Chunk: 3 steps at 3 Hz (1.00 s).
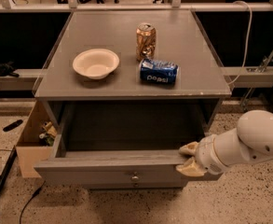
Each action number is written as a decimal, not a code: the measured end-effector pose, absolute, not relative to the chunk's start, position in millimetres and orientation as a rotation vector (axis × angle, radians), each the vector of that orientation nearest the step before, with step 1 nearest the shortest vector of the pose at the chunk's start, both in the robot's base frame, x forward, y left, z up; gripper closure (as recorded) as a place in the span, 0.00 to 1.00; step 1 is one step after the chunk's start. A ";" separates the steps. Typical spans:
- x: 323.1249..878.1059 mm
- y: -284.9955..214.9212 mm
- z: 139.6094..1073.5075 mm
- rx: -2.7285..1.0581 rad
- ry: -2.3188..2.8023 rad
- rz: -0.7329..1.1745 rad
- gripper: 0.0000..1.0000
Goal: Open top drawer
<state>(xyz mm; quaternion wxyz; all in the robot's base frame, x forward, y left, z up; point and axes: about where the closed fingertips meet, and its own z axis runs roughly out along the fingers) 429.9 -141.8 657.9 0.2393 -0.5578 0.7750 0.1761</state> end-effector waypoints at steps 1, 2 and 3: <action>413.1 -146.6 654.8 -1.515 2.141 0.502 1.00; 413.0 -146.6 657.5 -1.515 2.141 0.502 1.00; 395.2 -151.5 657.0 -1.508 2.154 0.514 1.00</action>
Offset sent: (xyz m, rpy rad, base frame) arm -0.3205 -0.0885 -0.0261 0.0219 0.2909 -0.1039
